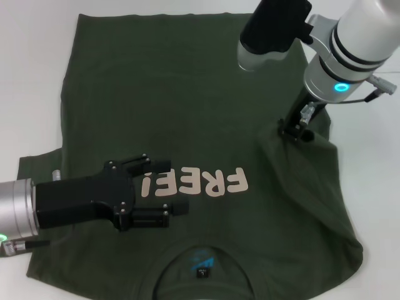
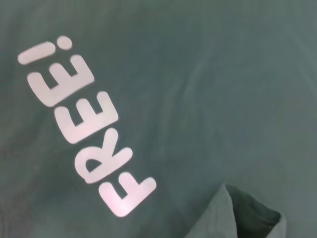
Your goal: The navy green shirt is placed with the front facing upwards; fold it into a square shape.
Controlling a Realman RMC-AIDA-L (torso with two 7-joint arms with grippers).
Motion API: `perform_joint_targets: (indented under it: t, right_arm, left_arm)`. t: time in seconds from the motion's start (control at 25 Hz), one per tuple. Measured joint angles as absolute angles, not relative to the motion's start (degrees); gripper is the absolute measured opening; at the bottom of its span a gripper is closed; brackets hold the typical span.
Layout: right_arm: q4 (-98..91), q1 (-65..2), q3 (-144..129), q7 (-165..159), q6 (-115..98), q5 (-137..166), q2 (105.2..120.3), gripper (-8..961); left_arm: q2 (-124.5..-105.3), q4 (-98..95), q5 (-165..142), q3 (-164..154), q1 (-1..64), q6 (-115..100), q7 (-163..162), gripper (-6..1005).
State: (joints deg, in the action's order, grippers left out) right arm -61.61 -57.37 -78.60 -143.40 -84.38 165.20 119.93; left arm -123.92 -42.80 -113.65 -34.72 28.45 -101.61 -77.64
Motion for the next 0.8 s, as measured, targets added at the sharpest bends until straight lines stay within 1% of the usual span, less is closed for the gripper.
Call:
perform_joint_targets:
  t: [0.44,0.8]
  right_arm:
    - [-60.36,-59.73,-79.33,-142.07,-83.16,161.99,120.15,29]
    - [-51.52,-62.13,-83.57,-142.03,-78.24,159.52,120.25,36]
  left_arm:
    - [-123.93,-42.8,-113.55,-34.71,28.3,-101.6,-77.42,824]
    - [-123.93,-42.8,-113.55,-34.72,28.3,-101.47,-77.22,822]
